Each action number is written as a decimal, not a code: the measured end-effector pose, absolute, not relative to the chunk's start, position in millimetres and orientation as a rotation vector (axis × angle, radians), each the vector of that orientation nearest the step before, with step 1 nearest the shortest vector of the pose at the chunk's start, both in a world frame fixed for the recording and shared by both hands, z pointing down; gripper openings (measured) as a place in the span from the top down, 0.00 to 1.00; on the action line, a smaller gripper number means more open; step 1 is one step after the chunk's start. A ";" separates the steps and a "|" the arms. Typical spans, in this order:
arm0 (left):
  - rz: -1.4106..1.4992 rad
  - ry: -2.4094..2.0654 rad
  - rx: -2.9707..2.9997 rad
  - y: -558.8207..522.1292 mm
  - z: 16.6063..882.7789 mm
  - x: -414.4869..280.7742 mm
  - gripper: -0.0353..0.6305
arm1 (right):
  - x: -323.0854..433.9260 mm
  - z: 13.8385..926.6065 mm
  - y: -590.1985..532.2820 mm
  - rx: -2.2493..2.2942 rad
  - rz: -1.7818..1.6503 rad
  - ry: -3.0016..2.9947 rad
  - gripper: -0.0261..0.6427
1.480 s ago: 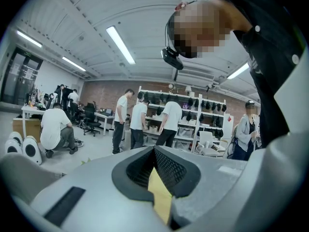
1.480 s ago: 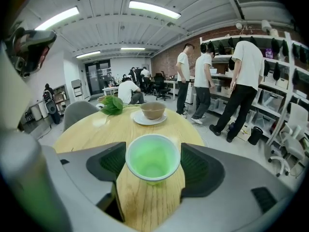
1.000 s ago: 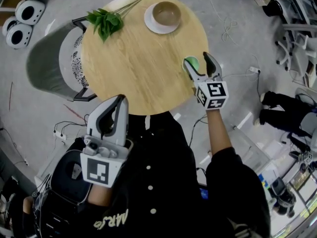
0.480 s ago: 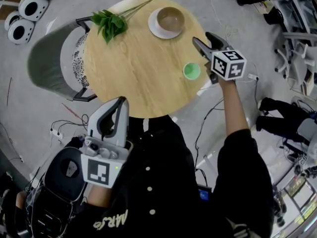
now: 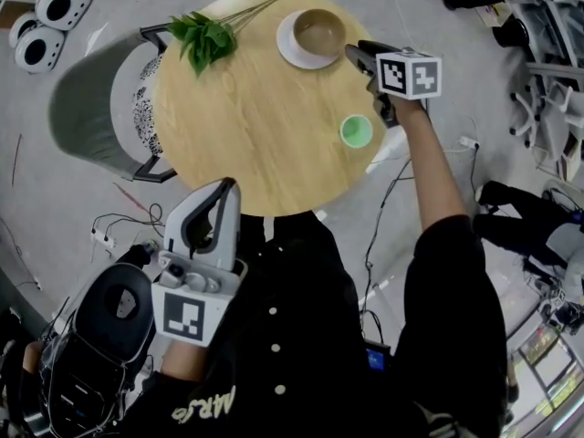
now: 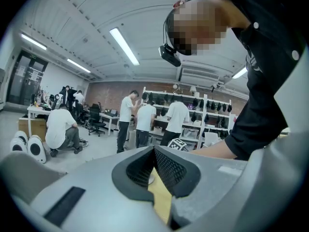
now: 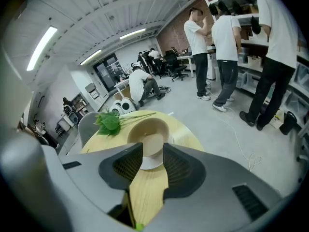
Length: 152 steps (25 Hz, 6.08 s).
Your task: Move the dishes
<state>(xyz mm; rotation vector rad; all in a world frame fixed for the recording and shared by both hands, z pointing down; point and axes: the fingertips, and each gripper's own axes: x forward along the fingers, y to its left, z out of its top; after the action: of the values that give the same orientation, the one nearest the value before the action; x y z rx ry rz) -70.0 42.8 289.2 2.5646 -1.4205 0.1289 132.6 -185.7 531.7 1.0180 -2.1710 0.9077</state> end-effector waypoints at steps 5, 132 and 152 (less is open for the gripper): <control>0.146 -1.418 2.563 41.0 294.0 -69.2 0.94 | 131.4 554.9 -197.5 1.060 1.061 -2.072 0.82; 0.211 -1.171 2.465 -32.6 355.0 -49.6 0.60 | 189.0 428.2 -44.3 1.258 0.761 -2.380 0.62; 0.361 -0.997 2.196 -134.3 502.1 -33.2 0.60 | 174.0 526.2 -138.9 1.122 0.910 -2.255 0.63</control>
<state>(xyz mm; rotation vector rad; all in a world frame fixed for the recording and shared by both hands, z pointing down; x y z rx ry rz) -33.2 -134.3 502.1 2.1961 -0.9968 0.3607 174.0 -138.9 526.2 1.1225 -2.2546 0.9097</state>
